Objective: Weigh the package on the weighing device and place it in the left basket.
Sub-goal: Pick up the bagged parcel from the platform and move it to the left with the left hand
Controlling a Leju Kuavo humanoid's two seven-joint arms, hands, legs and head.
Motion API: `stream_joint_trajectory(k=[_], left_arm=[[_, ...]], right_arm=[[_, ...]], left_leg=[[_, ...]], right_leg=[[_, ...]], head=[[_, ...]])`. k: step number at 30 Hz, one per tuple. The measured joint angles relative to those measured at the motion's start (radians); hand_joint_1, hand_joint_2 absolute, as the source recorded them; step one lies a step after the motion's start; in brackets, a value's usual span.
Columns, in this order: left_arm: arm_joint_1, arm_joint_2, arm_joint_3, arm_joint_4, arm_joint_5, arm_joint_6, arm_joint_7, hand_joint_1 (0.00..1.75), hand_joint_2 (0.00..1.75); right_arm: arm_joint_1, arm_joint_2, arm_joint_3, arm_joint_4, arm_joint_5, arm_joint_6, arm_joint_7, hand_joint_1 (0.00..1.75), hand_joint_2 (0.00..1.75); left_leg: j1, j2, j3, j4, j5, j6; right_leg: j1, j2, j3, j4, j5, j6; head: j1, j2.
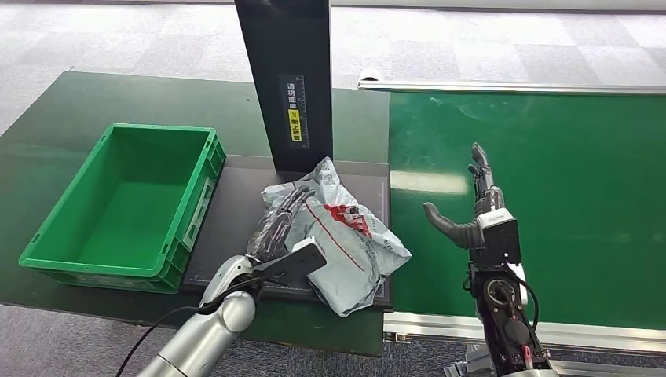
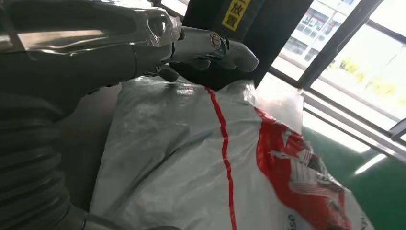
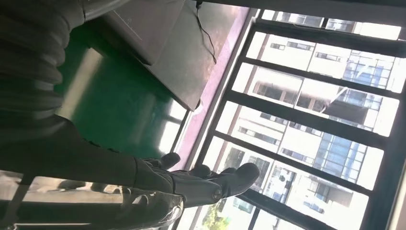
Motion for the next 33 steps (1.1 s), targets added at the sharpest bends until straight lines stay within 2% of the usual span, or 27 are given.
stream_joint_trajectory(k=[3,5,7,9,10,17,24,28,33], left_arm=[[-0.023,-0.003,-0.008,0.048,-0.035,-0.028,0.033,0.00,1.75],[-0.036,-0.006,-0.008,0.078,-0.051,-0.038,0.047,0.13,1.75],[-0.047,-0.010,-0.008,0.102,-0.068,-0.044,0.058,0.93,1.75],[-0.053,-0.012,-0.008,0.120,-0.081,-0.047,0.064,1.66,1.75],[-0.056,-0.012,-0.008,0.126,-0.086,-0.047,0.066,1.72,1.75],[-0.069,-0.016,0.012,0.145,-0.085,-0.011,0.045,1.75,1.75],[-0.057,-0.020,0.045,0.139,-0.027,0.040,-0.020,1.75,1.75],[-0.037,-0.020,0.057,0.111,0.020,0.115,-0.112,1.75,1.75],[0.001,-0.019,0.077,0.041,0.066,0.267,-0.241,1.75,1.75]], right_arm=[[0.023,0.000,-0.024,-0.012,-0.018,0.030,0.044,0.00,1.75],[0.038,0.001,-0.035,-0.009,-0.025,0.058,0.080,0.00,1.75],[0.050,0.002,-0.042,0.003,-0.023,0.092,0.112,0.00,1.75],[0.058,0.003,-0.044,0.025,-0.011,0.125,0.130,0.00,1.75],[0.060,0.003,-0.044,0.038,-0.003,0.140,0.137,0.00,1.75],[0.053,0.014,-0.033,0.144,0.044,0.239,0.205,0.00,1.75],[0.024,0.027,0.000,0.250,0.088,0.252,0.206,0.00,1.75],[0.013,0.033,0.010,0.282,0.085,0.264,0.181,0.00,1.75],[0.012,0.039,0.018,0.301,0.085,0.261,0.163,0.00,1.75]], left_leg=[[0.000,0.000,0.000,0.000,0.000,0.000],[0.000,0.000,0.000,0.000,0.000,0.000],[0.000,0.000,0.000,0.000,0.000,0.000],[0.000,0.000,0.000,0.000,0.000,0.000],[0.000,0.000,0.000,0.000,0.000,0.000],[0.000,-0.001,0.000,0.000,0.000,0.000],[0.000,-0.001,0.000,0.000,0.000,0.000],[0.000,-0.001,0.000,0.000,0.000,0.000],[0.000,-0.001,0.000,0.000,0.000,0.000]], right_leg=[[0.000,0.000,0.000,0.000,0.000,0.000],[0.000,0.000,0.000,0.000,0.000,0.000],[0.000,0.000,0.000,0.000,0.000,0.000],[0.000,0.000,0.000,0.000,0.000,0.000],[0.000,0.000,0.000,0.000,0.000,0.000],[0.000,0.000,0.001,0.000,0.000,0.000],[0.000,0.000,0.001,0.000,0.000,0.000],[0.000,0.000,0.001,0.000,0.000,0.000],[0.000,0.000,0.000,0.000,0.000,0.000]], head=[[0.000,0.000],[0.000,0.000],[0.000,0.000],[0.000,0.000],[0.000,0.000],[0.000,0.000],[0.000,0.000],[0.000,0.000],[0.000,0.000]])
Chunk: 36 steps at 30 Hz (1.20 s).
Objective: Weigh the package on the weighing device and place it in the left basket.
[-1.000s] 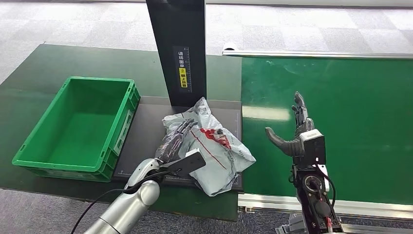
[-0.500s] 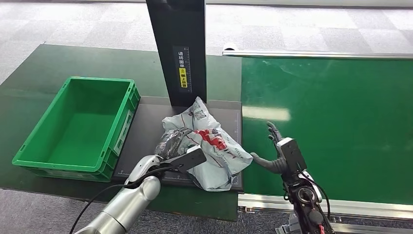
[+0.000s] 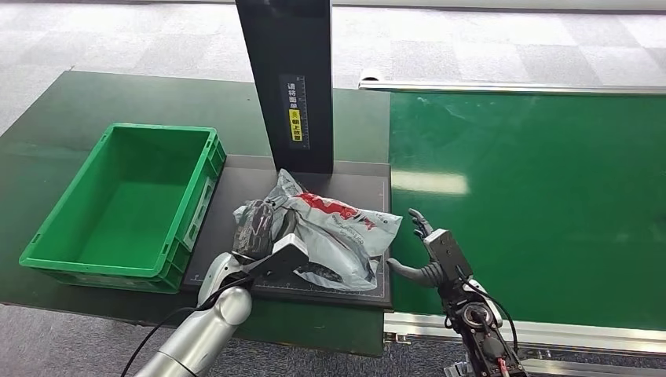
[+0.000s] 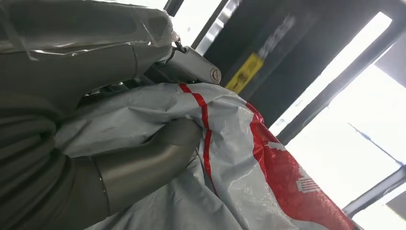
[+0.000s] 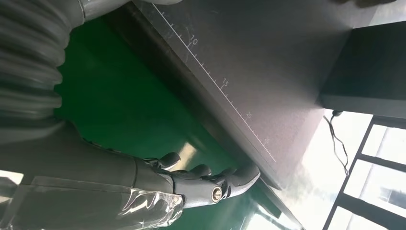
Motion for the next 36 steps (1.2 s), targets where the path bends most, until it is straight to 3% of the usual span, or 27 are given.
stream_joint_trajectory(k=[5,9,13,20,23,26,28,30,36], left_arm=[[0.039,-0.006,0.030,-0.105,-0.034,0.146,-0.125,1.75,1.75],[0.087,-0.057,0.160,-0.237,-0.225,0.160,-0.210,1.75,1.75],[0.110,-0.090,0.257,-0.324,-0.248,0.162,-0.215,1.75,1.75],[0.127,-0.117,0.336,-0.398,-0.293,0.162,-0.214,1.75,1.75],[0.098,-0.121,0.404,-0.380,-0.395,0.162,-0.111,1.75,1.75],[0.019,-0.093,0.484,-0.287,-0.521,0.161,0.135,1.75,1.75],[-0.038,-0.058,0.533,-0.202,-0.550,0.161,0.253,1.75,1.75],[-0.088,-0.019,0.580,-0.117,-0.527,0.161,0.304,1.75,1.75],[-0.180,0.079,0.685,0.082,-0.455,0.162,0.354,1.75,1.75]], right_arm=[[0.000,0.002,0.007,0.008,0.011,-0.029,-0.024,0.00,1.75],[0.005,0.003,0.013,0.007,0.016,-0.050,-0.040,0.00,1.75],[0.010,0.003,0.015,0.002,0.016,-0.052,-0.043,0.00,1.75],[0.015,0.002,0.019,-0.006,0.016,-0.064,-0.044,0.00,1.75],[0.022,0.002,0.019,-0.017,0.019,-0.069,-0.046,0.00,1.75],[0.032,0.003,0.020,-0.032,0.034,-0.070,-0.046,0.00,1.75],[0.036,0.003,0.020,-0.038,0.045,-0.070,-0.043,0.00,1.75],[0.037,0.003,0.020,-0.040,0.056,-0.070,-0.042,0.00,1.75],[0.039,0.005,0.020,-0.057,0.069,-0.066,-0.053,0.00,1.75]], left_leg=[[0.000,0.000,0.000,0.000,0.000,0.000],[0.000,0.000,0.000,0.000,0.000,0.000],[0.000,0.000,0.000,0.000,0.000,0.000],[0.000,0.000,0.000,0.000,0.000,0.000],[0.000,0.000,0.000,0.000,0.000,0.000],[0.000,0.001,0.001,0.000,0.000,0.000],[0.001,0.002,0.001,0.000,0.001,-0.001],[0.002,0.003,0.001,0.000,0.002,-0.002],[0.002,0.003,0.000,0.000,0.002,-0.002]], right_leg=[[0.000,0.000,0.000,0.000,0.000,0.000],[0.000,0.000,0.000,0.000,0.000,0.000],[0.000,0.000,0.000,0.000,0.000,0.000],[0.000,0.000,0.000,0.000,0.000,0.000],[0.000,0.000,0.000,0.000,0.000,0.000],[0.000,0.000,0.000,0.000,0.001,-0.001],[0.001,0.001,0.000,0.000,0.001,-0.001],[0.002,0.001,0.000,0.001,0.001,-0.001],[0.002,0.001,0.000,0.001,0.001,-0.001]], head=[[0.000,0.000],[0.000,0.000],[0.000,0.000],[0.000,0.000],[0.000,0.000],[0.000,0.000],[0.000,0.000],[0.000,0.000],[0.000,0.000]])
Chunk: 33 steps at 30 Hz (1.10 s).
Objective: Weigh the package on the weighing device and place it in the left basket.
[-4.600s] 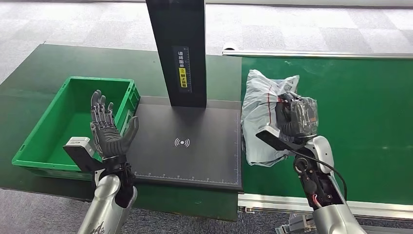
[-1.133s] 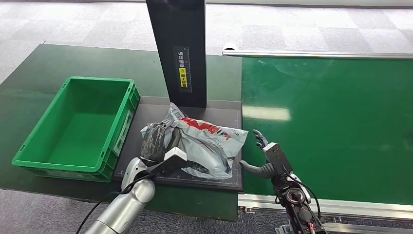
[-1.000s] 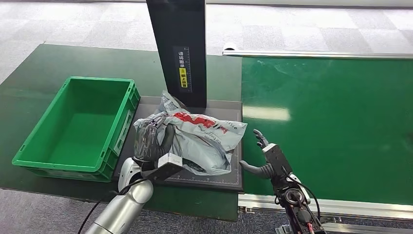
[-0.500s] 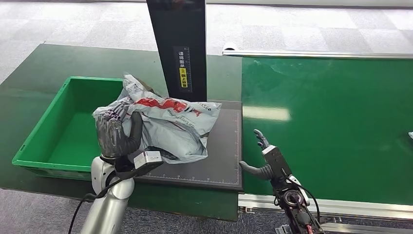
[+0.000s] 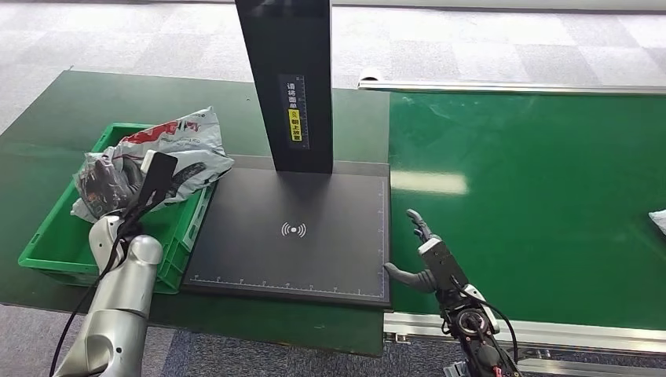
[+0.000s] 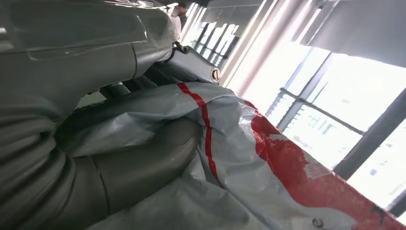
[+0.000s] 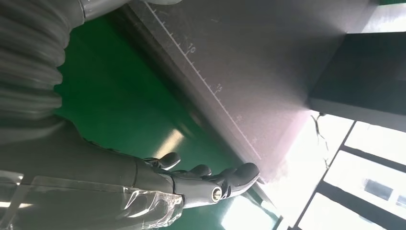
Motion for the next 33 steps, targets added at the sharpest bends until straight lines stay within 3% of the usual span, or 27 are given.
stream_joint_trajectory(k=[7,11,18,23,30,33], left_arm=[[-0.027,0.051,0.052,0.107,0.004,0.000,0.032,1.74,1.75],[-0.036,0.055,0.064,0.128,0.006,-0.006,0.028,0.01,1.75],[-0.037,0.045,0.042,0.130,0.111,-0.021,-0.064,0.00,1.75],[0.006,0.007,-0.008,0.033,0.491,-0.152,-0.297,0.00,1.75],[0.086,-0.037,-0.101,-0.115,0.759,-0.172,-0.462,0.00,1.75],[0.111,-0.046,-0.135,-0.164,0.840,-0.235,-0.483,0.00,1.75]], right_arm=[[0.032,0.008,0.000,-0.101,-0.007,0.010,-0.026,0.00,1.75],[0.055,0.010,0.000,-0.164,-0.008,0.017,-0.033,0.00,1.75],[0.067,0.019,-0.004,-0.243,-0.022,0.014,-0.051,0.00,1.75],[0.067,0.030,-0.017,-0.293,-0.062,0.012,-0.056,0.00,1.75],[0.058,0.034,-0.021,-0.297,-0.104,0.025,-0.066,0.00,1.75],[0.049,0.033,-0.022,-0.293,-0.115,0.033,-0.068,0.00,1.75]], left_leg=[[0.000,0.000,0.000,0.000,0.000,0.000],[0.000,-0.001,0.000,0.000,0.000,0.000],[0.000,-0.002,0.002,0.000,0.001,0.000],[0.000,-0.003,0.002,0.000,0.001,0.000],[0.000,-0.003,0.002,0.000,0.000,0.000],[0.000,-0.003,0.002,0.000,0.000,0.000]], right_leg=[[0.000,0.000,0.000,0.000,0.000,0.000],[0.000,0.000,0.000,0.000,0.000,0.000],[0.000,-0.001,0.002,0.000,0.000,0.000],[-0.001,-0.001,0.003,0.000,0.000,0.000],[0.000,-0.001,0.002,0.000,0.000,0.000],[0.000,-0.001,0.002,0.000,0.000,0.000]], head=[[0.000,0.000],[0.000,0.000],[0.000,0.000],[0.000,0.000],[0.000,0.000],[0.000,0.000]])
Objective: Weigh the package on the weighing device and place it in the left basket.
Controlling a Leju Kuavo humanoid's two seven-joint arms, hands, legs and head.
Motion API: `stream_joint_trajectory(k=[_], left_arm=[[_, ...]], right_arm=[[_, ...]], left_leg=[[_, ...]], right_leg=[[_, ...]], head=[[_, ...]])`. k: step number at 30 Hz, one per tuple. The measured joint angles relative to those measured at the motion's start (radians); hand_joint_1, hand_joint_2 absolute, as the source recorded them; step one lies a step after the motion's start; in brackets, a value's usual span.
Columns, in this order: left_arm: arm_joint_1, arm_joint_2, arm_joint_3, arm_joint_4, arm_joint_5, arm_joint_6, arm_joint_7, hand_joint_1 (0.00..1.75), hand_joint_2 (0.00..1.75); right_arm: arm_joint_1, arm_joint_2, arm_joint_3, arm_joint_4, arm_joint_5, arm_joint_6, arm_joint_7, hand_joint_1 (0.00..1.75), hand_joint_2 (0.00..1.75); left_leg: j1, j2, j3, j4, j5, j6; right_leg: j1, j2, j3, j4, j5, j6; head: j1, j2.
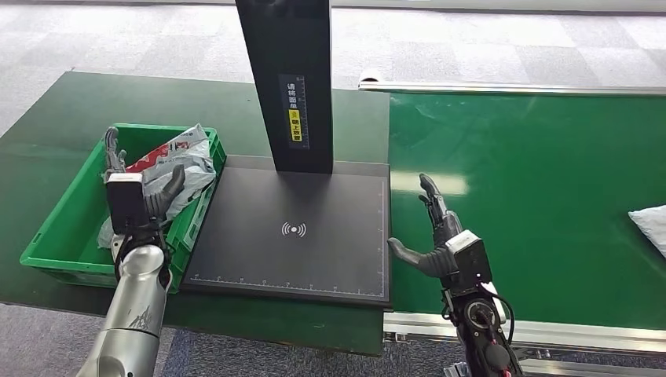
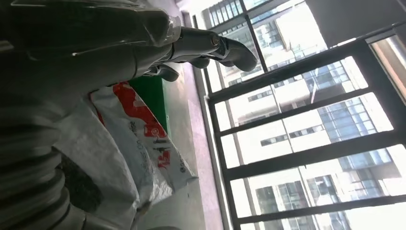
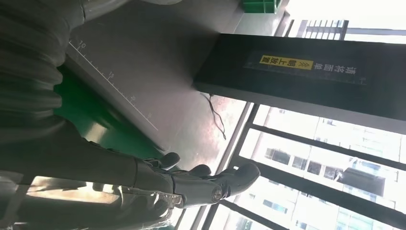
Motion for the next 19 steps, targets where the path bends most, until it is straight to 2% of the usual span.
stream_joint_trajectory(k=[2,6,9,13,19], left_arm=[[0.019,-0.002,-0.033,-0.028,0.046,-0.106,0.015,0.00,1.75],[0.065,-0.003,-0.134,-0.069,0.142,-0.413,0.063,0.00,1.75],[0.081,-0.012,-0.196,-0.072,0.211,-0.544,0.098,0.00,1.75],[0.078,-0.023,-0.264,-0.038,0.303,-0.648,0.127,0.00,1.75],[0.060,-0.032,-0.326,0.025,0.326,-0.660,0.123,0.00,1.75]], right_arm=[[-0.010,-0.001,0.000,0.012,-0.004,0.000,0.001,0.00,1.75],[-0.036,-0.003,-0.006,0.053,-0.039,-0.013,0.030,0.00,1.75],[-0.044,-0.001,-0.016,0.078,-0.084,-0.009,0.052,0.00,1.75],[-0.048,-0.003,-0.023,0.105,-0.125,0.002,0.056,0.00,1.75],[-0.050,-0.009,-0.026,0.125,-0.143,0.002,0.048,0.00,1.75]], left_leg=[[0.000,0.000,0.000,0.000,0.000,0.000],[0.000,0.000,0.000,0.000,0.000,0.000],[-0.001,0.000,0.000,0.000,0.000,0.000],[-0.001,-0.001,0.000,0.000,0.000,0.000],[-0.001,0.000,0.000,0.000,0.000,0.000]], right_leg=[[0.000,0.000,0.000,0.000,0.000,0.000],[0.000,-0.002,0.000,0.000,0.000,0.000],[-0.001,-0.002,0.000,0.000,0.000,0.000],[-0.001,-0.002,0.000,0.000,0.000,0.000],[-0.001,-0.001,-0.001,0.000,0.000,0.000]], head=[[0.000,0.000],[0.000,0.000],[0.000,0.000],[0.000,0.000],[0.000,0.000]])
